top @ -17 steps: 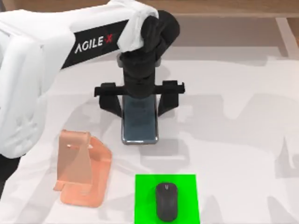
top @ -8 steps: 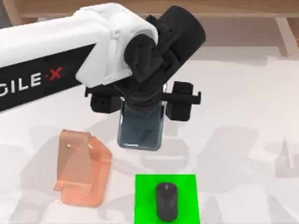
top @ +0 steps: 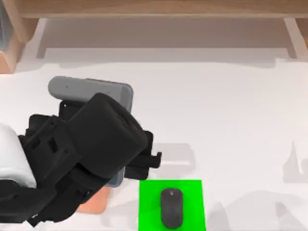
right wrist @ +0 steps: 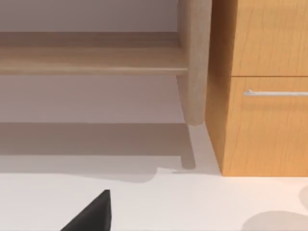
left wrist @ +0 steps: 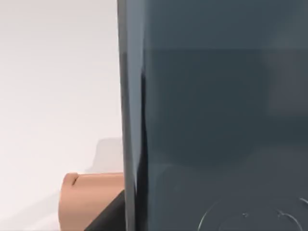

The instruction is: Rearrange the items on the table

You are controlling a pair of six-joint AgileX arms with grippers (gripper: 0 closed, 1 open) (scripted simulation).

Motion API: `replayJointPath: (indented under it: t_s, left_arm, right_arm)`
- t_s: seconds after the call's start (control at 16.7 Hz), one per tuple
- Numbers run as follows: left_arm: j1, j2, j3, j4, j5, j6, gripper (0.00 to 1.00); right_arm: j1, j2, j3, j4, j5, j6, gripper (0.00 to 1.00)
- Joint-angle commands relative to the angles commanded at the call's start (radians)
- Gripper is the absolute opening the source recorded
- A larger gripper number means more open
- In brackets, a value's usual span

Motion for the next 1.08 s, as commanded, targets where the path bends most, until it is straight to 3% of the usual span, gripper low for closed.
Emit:
replayJointPath:
  t_s: [0.24, 0.48, 1.08]
  left_arm:
    - [-0.087, -0.262, -0.234, 0.074, -0.145, -0.007, 0.00]
    - [-0.136, -0.415, -0.375, 0.118, -0.232, -0.011, 0.00]
    - [-0.151, -0.456, -0.343, 0.184, -0.228, 0.000, 0.00]
  right_arm:
    - [0.000, 0.000, 0.000, 0.000, 0.000, 0.000, 1.00]
    - [0.000, 0.000, 0.000, 0.000, 0.000, 0.000, 1.00]
    - [0.000, 0.000, 0.000, 0.000, 0.000, 0.000, 1.00]
